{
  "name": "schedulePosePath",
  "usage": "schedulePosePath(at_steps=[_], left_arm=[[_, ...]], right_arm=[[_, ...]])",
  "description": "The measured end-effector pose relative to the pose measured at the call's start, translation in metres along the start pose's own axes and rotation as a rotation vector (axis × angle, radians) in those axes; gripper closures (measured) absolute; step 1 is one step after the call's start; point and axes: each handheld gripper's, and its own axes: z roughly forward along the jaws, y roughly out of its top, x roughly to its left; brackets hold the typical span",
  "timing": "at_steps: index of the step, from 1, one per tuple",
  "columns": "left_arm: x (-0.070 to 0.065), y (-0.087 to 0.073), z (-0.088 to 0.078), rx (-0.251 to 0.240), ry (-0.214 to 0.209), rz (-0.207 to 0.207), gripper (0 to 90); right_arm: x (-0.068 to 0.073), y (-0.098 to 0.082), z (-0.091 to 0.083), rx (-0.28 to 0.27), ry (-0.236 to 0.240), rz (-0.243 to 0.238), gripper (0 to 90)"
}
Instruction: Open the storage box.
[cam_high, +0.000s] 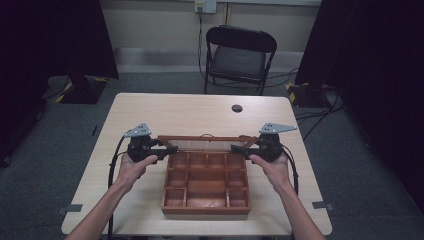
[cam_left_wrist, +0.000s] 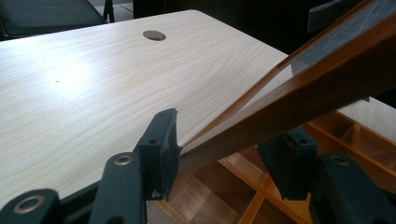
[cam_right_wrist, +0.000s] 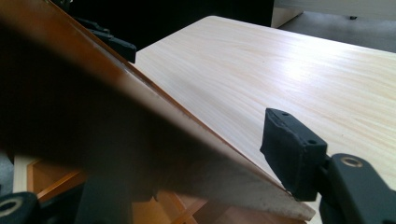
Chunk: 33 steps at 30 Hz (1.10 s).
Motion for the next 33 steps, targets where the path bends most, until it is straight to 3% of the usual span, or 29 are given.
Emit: schedulePosePath(at_steps=[3,11,17,33], left_arm=[[0.002,-0.001,0.004,-0.014,-0.002,-0.029,47.7],[0.01,-0.002,0.009,-0.008,-0.002,-0.035,50.0],[0.01,-0.001,0.016,-0.003,-0.001,-0.05,45.5],[0.016,-0.001,0.024,0.004,0.015,-0.043,50.0]], right_arm=[[-0.004,0.0,0.001,-0.002,-0.006,0.011,41.4],[-0.013,-0.003,0.005,0.0,-0.021,0.034,43.4],[-0.019,-0.004,0.009,-0.001,-0.027,0.049,44.0],[-0.028,-0.009,0.02,0.0,-0.037,0.068,44.2]])
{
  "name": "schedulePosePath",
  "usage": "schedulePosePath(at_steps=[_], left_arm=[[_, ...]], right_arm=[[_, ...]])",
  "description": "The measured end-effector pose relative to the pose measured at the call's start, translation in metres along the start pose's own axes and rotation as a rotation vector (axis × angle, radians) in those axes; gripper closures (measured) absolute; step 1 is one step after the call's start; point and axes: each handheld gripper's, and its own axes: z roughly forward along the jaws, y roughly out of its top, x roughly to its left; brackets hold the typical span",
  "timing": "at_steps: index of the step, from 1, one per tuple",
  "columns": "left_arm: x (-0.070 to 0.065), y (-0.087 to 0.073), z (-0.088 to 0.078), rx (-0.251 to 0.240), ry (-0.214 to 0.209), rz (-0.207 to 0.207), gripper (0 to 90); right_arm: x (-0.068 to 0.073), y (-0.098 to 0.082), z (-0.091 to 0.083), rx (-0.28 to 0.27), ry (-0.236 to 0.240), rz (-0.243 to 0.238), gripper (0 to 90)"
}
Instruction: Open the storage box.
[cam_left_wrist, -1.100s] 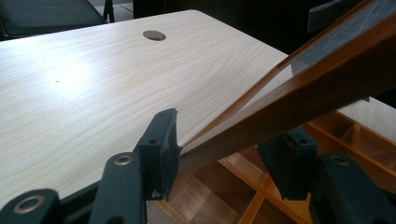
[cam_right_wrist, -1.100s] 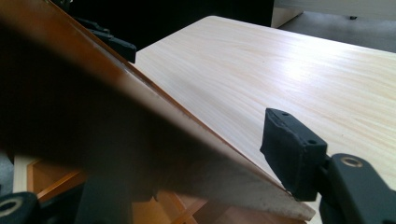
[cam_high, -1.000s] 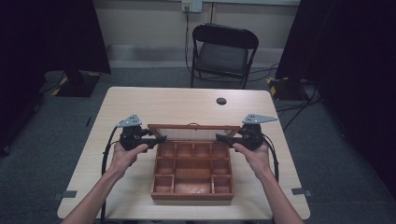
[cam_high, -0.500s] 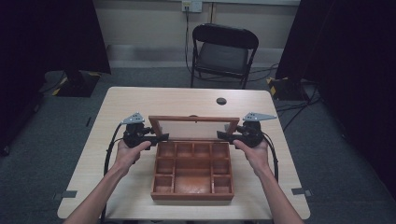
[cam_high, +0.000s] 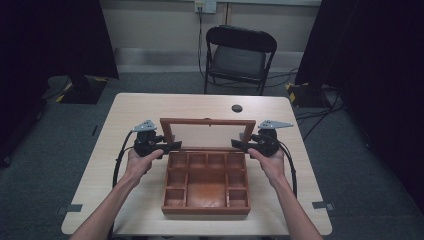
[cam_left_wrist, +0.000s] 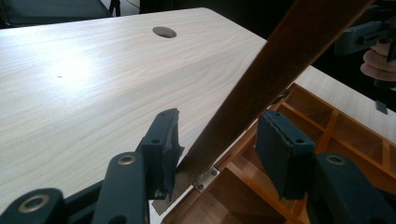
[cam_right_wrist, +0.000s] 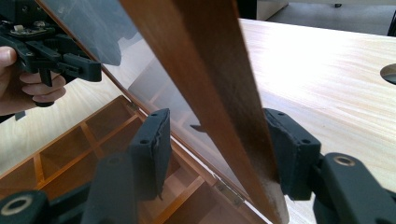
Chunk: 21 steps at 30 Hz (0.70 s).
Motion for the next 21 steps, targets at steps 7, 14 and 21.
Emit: schedulePosePath(at_steps=[7,14,21], left_arm=[[0.0006,-0.0001,0.0015,-0.001,0.024,0.001,50.6],[0.0014,-0.0006,0.0024,-0.008,0.024,-0.009,51.0],[0.0026,-0.0005,0.0034,-0.006,0.038,-0.011,52.4]], right_arm=[[-0.0028,-0.0019,0.0046,0.005,-0.014,0.008,44.4],[-0.0052,-0.0043,0.0064,0.016,-0.024,0.008,45.7],[-0.0082,-0.007,0.0078,0.025,-0.046,0.008,47.7]])
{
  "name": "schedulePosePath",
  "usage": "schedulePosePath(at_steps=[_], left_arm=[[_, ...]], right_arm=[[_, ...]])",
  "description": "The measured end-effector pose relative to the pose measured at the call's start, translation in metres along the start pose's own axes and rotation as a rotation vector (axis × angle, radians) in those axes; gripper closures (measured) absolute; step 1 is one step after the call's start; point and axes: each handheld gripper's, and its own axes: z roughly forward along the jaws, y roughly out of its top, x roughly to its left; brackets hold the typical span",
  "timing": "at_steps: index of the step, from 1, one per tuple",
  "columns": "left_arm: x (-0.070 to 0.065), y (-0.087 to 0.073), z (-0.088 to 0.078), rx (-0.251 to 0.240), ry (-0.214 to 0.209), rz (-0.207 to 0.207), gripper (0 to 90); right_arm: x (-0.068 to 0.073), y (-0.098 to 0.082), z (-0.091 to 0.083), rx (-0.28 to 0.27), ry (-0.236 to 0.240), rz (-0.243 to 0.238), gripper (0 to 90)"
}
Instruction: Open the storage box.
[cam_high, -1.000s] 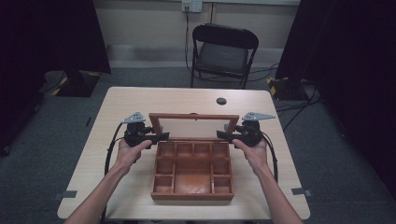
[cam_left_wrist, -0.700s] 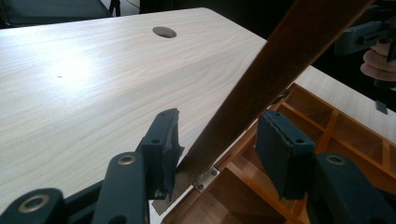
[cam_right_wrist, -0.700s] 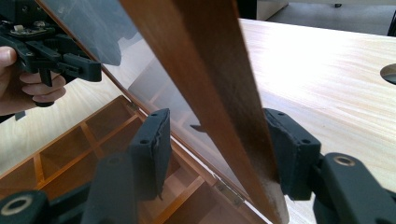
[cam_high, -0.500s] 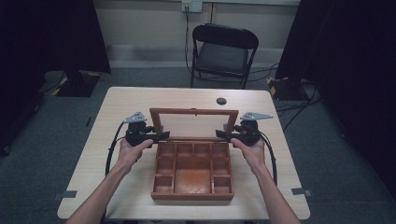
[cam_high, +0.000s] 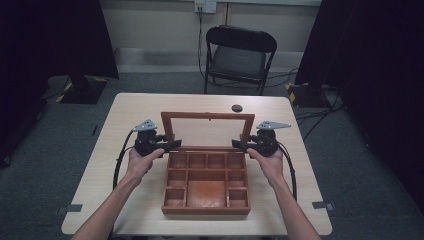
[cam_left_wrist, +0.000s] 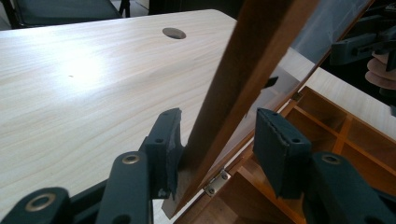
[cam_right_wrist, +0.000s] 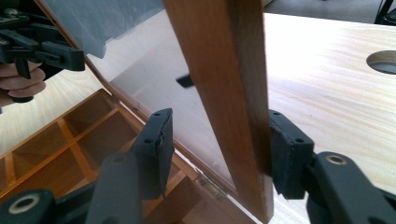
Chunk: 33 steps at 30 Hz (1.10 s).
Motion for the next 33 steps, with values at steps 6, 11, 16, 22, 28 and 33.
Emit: schedulePosePath(at_steps=[6,11,16,22,28,33], left_arm=[[0.004,-0.002,0.0,0.014,0.021,-0.016,54.3],[0.012,-0.01,-0.001,0.005,0.015,-0.051,54.9],[0.015,-0.009,-0.003,-0.006,0.02,-0.063,57.4],[0.01,-0.006,0.003,0.002,0.041,-0.051,56.8],[0.012,-0.006,0.005,-0.004,0.062,-0.075,62.0],[0.014,-0.006,0.008,-0.004,0.067,-0.089,62.5]], right_arm=[[-0.003,-0.001,0.002,-0.018,-0.004,0.022,48.5],[-0.005,-0.001,0.004,-0.021,-0.014,0.026,49.8],[-0.007,0.0,0.006,-0.021,-0.024,0.03,50.6],[-0.009,0.001,0.009,-0.022,-0.034,0.033,52.0],[-0.01,0.0,0.01,-0.015,-0.042,0.034,53.4],[-0.013,-0.001,0.012,-0.015,-0.046,0.047,54.1]])
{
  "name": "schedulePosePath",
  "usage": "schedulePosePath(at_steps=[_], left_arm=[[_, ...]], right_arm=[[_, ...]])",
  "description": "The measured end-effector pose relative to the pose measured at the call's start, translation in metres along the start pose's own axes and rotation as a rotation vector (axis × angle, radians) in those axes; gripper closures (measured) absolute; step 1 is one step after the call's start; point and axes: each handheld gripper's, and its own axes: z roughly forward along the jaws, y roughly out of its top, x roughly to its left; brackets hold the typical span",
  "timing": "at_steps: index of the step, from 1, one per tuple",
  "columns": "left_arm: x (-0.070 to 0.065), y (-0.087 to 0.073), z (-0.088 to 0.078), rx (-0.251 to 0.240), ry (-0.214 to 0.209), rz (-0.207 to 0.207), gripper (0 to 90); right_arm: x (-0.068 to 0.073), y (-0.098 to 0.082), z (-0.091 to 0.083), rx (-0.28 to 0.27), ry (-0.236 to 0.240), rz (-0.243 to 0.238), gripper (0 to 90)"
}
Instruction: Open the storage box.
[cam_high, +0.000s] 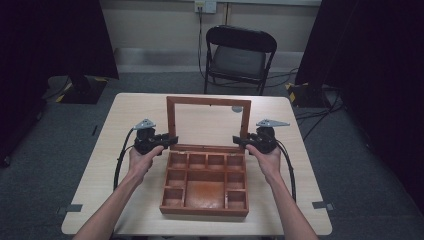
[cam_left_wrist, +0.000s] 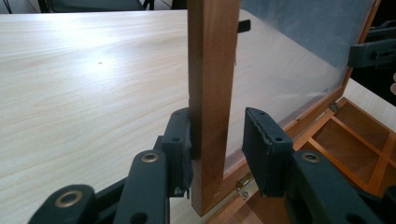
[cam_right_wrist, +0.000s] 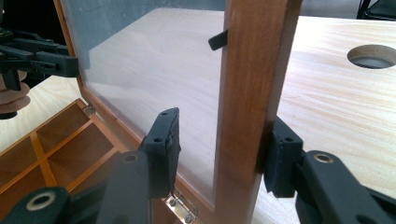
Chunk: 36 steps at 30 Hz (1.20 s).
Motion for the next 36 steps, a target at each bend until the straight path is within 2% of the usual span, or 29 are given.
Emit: schedulePosePath(at_steps=[19,20,22,31,36], left_arm=[[0.008,-0.002,0.001,0.019,-0.001,-0.016,64.8],[0.008,-0.002,0.002,0.019,0.001,-0.031,65.2],[0.009,-0.002,0.002,0.03,0.007,-0.032,65.6],[0.014,-0.004,0.001,0.038,-0.02,-0.049,65.4],[0.017,-0.005,0.004,0.053,-0.023,-0.073,63.3]], right_arm=[[-0.007,0.0,0.012,-0.007,-0.005,0.046,52.8],[-0.007,0.0,0.012,-0.008,-0.005,0.048,52.7],[-0.007,-0.001,0.013,-0.008,-0.005,0.054,52.4],[-0.008,-0.001,0.017,-0.006,-0.01,0.061,51.0],[-0.009,-0.004,0.023,0.004,-0.022,0.074,46.7]])
